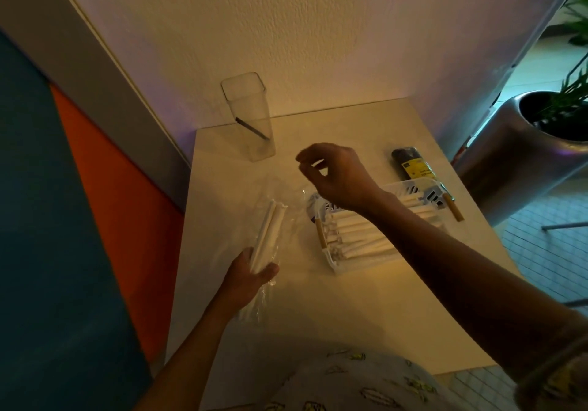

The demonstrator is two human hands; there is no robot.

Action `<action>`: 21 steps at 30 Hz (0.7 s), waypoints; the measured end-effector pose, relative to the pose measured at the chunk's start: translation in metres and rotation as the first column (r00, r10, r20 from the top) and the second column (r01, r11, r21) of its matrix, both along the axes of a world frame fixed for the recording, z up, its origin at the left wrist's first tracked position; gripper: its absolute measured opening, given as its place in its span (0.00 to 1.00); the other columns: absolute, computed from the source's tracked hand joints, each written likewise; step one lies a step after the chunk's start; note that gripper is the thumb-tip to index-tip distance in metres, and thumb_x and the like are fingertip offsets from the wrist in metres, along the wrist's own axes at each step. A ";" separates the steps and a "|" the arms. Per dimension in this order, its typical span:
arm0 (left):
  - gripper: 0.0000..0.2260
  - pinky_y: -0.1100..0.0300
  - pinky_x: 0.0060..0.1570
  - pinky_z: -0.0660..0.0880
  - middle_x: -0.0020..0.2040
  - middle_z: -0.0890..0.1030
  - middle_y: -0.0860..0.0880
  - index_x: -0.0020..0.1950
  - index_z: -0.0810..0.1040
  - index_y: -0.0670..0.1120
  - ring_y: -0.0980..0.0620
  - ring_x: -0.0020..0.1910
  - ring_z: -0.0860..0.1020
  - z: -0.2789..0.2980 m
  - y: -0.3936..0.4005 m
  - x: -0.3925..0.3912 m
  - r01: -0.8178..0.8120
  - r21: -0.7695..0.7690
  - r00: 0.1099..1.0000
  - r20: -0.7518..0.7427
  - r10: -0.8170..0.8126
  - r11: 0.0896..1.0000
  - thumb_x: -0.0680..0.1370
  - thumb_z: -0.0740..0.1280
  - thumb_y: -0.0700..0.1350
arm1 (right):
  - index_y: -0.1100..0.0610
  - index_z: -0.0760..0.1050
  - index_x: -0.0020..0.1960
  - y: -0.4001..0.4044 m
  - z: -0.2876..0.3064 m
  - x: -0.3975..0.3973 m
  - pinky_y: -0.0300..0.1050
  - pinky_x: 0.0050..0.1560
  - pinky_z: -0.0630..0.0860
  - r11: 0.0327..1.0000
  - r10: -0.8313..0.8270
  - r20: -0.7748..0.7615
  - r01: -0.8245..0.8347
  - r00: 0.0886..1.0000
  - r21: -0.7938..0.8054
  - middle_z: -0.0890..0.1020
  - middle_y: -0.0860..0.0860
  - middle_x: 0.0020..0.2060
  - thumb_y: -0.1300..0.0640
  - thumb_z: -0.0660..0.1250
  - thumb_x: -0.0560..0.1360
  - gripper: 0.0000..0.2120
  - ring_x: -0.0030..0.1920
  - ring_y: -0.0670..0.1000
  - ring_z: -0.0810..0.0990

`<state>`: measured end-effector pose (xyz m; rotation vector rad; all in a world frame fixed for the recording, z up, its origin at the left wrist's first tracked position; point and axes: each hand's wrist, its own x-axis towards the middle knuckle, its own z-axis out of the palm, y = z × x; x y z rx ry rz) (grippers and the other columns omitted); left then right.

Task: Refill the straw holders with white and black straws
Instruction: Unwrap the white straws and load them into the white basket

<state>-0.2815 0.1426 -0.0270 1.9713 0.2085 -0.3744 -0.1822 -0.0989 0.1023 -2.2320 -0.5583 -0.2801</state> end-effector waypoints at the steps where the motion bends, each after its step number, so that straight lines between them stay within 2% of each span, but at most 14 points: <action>1: 0.19 0.58 0.44 0.80 0.48 0.82 0.49 0.59 0.74 0.49 0.51 0.46 0.82 0.001 -0.001 0.001 0.005 -0.011 1.000 0.002 -0.005 1.000 0.72 0.75 0.50 | 0.59 0.79 0.59 0.005 0.003 0.001 0.35 0.52 0.78 0.999 0.033 -0.064 -0.034 0.997 -0.018 0.83 0.51 0.53 0.57 0.67 0.79 0.11 0.50 0.44 0.81; 5: 0.22 0.58 0.46 0.81 0.49 0.82 0.48 0.61 0.74 0.49 0.50 0.48 0.82 0.005 -0.001 0.005 0.047 -0.033 0.999 0.001 -0.047 0.998 0.71 0.75 0.54 | 0.56 0.77 0.63 0.018 -0.001 0.006 0.43 0.55 0.79 0.953 0.061 -0.366 -0.164 0.929 -0.257 0.83 0.53 0.56 0.53 0.68 0.78 0.15 0.52 0.48 0.82; 9: 0.21 0.58 0.46 0.81 0.49 0.82 0.47 0.60 0.74 0.49 0.49 0.49 0.82 0.009 0.000 0.006 0.063 -0.060 0.998 -0.006 -0.063 0.996 0.71 0.75 0.53 | 0.53 0.72 0.70 0.028 -0.009 0.006 0.43 0.52 0.79 0.932 0.087 -0.582 -0.273 0.809 -0.239 0.80 0.53 0.61 0.47 0.71 0.76 0.25 0.55 0.50 0.81; 12: 0.21 0.54 0.49 0.81 0.51 0.81 0.46 0.60 0.74 0.50 0.48 0.50 0.82 0.012 -0.001 0.006 0.092 -0.098 0.994 -0.041 -0.097 0.991 0.70 0.76 0.52 | 0.51 0.69 0.73 0.035 -0.016 0.000 0.46 0.59 0.76 0.919 0.107 -0.603 -0.311 0.790 -0.244 0.77 0.53 0.65 0.43 0.71 0.74 0.30 0.60 0.51 0.78; 13: 0.21 0.54 0.49 0.81 0.51 0.81 0.46 0.60 0.74 0.50 0.48 0.50 0.82 0.014 -0.003 0.005 0.098 -0.105 0.993 -0.049 -0.104 0.990 0.70 0.76 0.51 | 0.51 0.70 0.72 0.037 -0.018 -0.002 0.45 0.58 0.75 0.921 0.125 -0.595 -0.316 0.794 -0.229 0.77 0.52 0.65 0.43 0.71 0.74 0.30 0.59 0.50 0.78; 15: 0.23 0.55 0.48 0.81 0.52 0.81 0.46 0.61 0.73 0.50 0.49 0.50 0.82 0.017 -0.006 0.004 0.109 -0.111 0.992 -0.056 -0.116 0.988 0.69 0.77 0.50 | 0.52 0.73 0.69 0.039 -0.022 -0.004 0.40 0.50 0.75 0.935 0.169 -0.586 -0.318 0.793 -0.159 0.80 0.51 0.60 0.44 0.71 0.75 0.26 0.50 0.47 0.80; 17: 0.29 0.56 0.47 0.81 0.52 0.80 0.47 0.61 0.73 0.51 0.48 0.50 0.82 0.019 -0.006 0.003 0.129 -0.097 0.989 -0.053 -0.135 0.987 0.65 0.77 0.57 | 0.54 0.77 0.64 0.041 -0.025 -0.006 0.38 0.43 0.77 0.950 0.188 -0.592 -0.299 0.784 -0.093 0.82 0.51 0.54 0.48 0.70 0.76 0.19 0.42 0.46 0.82; 19: 0.32 0.56 0.47 0.81 0.53 0.80 0.47 0.63 0.72 0.51 0.49 0.50 0.81 0.017 -0.004 0.003 0.153 -0.070 0.986 -0.050 -0.157 0.986 0.64 0.77 0.60 | 0.56 0.79 0.59 0.039 -0.024 -0.004 0.39 0.43 0.79 0.956 0.169 -0.601 -0.279 0.781 -0.092 0.84 0.50 0.49 0.53 0.70 0.77 0.13 0.41 0.47 0.84; 21: 0.30 0.57 0.47 0.81 0.53 0.79 0.48 0.64 0.71 0.50 0.49 0.51 0.81 0.014 -0.002 0.003 0.152 -0.051 0.987 -0.048 -0.155 0.987 0.67 0.77 0.58 | 0.56 0.80 0.57 0.035 -0.021 -0.002 0.38 0.44 0.80 0.954 0.166 -0.613 -0.282 0.772 -0.097 0.84 0.49 0.47 0.56 0.70 0.77 0.10 0.41 0.46 0.85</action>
